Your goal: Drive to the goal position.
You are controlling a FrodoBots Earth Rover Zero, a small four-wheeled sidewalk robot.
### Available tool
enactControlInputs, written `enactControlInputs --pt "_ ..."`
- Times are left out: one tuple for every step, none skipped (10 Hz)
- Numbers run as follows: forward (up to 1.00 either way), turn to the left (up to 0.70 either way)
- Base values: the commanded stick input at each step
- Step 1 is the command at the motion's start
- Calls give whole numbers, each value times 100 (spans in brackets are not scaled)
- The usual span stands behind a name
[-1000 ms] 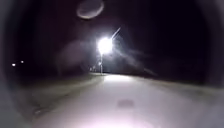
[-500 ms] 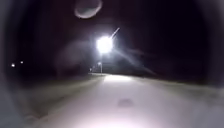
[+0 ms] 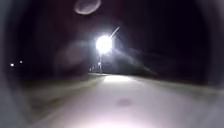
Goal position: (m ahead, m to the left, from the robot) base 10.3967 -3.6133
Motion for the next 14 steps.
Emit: enactControlInputs --pt "70 0" --pt "70 0" --pt "70 0" --pt "70 0" --pt "70 0" --pt "70 0" --pt "70 0" --pt "70 0" --pt "70 0" --pt "70 0" --pt "70 0" --pt "70 0" --pt "70 0" --pt "70 0"
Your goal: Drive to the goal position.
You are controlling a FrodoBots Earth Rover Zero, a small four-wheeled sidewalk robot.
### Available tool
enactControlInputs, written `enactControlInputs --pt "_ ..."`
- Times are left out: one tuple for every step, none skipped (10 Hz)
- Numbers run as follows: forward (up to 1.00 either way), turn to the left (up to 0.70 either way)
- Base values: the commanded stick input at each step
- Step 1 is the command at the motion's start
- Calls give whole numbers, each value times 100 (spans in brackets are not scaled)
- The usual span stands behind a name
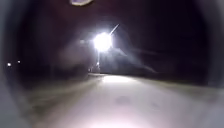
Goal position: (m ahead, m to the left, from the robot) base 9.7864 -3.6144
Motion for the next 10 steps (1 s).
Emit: enactControlInputs --pt "70 0" --pt "70 0" --pt "70 0" --pt "70 -13" --pt "70 -14" --pt "70 -4" --pt "70 0" --pt "70 0" --pt "70 0" --pt "70 0"
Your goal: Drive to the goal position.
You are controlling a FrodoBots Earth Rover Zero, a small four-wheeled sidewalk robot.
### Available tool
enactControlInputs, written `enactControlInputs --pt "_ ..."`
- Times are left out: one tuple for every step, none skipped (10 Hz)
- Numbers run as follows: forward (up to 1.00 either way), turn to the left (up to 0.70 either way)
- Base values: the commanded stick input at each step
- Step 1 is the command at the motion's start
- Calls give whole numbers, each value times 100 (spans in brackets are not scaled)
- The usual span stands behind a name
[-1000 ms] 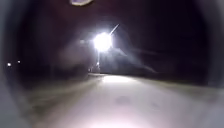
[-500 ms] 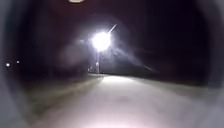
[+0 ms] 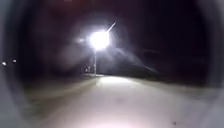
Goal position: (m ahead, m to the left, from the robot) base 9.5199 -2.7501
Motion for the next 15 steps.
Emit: enactControlInputs --pt "70 0" --pt "70 0" --pt "70 0" --pt "70 0" --pt "70 0" --pt "70 0" --pt "70 0" --pt "70 0" --pt "70 0" --pt "70 0" --pt "70 0" --pt "70 0" --pt "70 0" --pt "70 0" --pt "70 0"
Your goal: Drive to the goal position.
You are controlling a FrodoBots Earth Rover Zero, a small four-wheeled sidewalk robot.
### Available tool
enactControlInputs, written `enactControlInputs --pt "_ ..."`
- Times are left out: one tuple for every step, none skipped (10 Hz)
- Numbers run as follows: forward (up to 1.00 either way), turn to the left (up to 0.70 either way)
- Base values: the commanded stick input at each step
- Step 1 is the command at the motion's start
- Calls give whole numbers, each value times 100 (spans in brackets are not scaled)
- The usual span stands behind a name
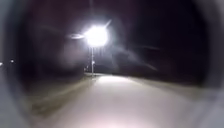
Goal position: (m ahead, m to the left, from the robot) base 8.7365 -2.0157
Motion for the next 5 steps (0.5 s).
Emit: enactControlInputs --pt "70 0" --pt "70 0" --pt "70 0" --pt "70 0" --pt "70 0"
